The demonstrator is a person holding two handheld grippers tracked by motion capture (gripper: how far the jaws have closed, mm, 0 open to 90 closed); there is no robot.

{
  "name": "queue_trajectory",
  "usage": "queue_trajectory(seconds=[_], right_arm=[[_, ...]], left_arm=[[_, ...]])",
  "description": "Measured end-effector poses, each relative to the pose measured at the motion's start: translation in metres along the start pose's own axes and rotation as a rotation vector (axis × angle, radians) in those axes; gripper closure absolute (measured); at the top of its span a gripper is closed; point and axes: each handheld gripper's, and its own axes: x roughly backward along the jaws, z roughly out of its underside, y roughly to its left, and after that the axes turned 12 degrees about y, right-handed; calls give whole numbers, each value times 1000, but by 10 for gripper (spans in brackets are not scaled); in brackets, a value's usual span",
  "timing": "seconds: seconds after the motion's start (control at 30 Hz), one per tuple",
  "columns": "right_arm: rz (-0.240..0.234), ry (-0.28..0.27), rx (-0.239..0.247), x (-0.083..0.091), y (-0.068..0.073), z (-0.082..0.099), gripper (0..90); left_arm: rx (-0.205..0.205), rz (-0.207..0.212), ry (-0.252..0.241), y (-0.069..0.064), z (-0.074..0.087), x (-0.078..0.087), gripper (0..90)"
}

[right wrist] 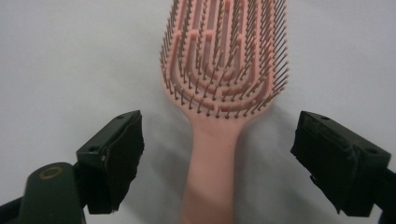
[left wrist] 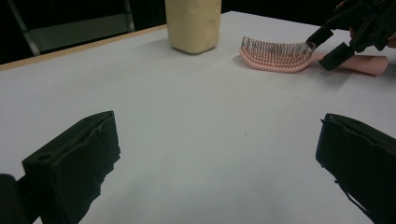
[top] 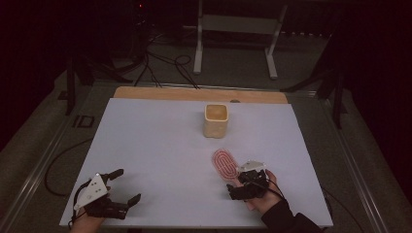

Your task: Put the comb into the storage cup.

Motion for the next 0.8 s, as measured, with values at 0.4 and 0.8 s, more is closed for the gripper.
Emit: queue_trajectory(seconds=[0.4,0.8], right_arm=[[-94,138,-50,-3,-6,-11,416],[-45,261,-48,-2,-4,-26,618]], left_arm=[[-2,-3,1,0,0,0,0],[-4,-5,2,-1,0,0,0]])
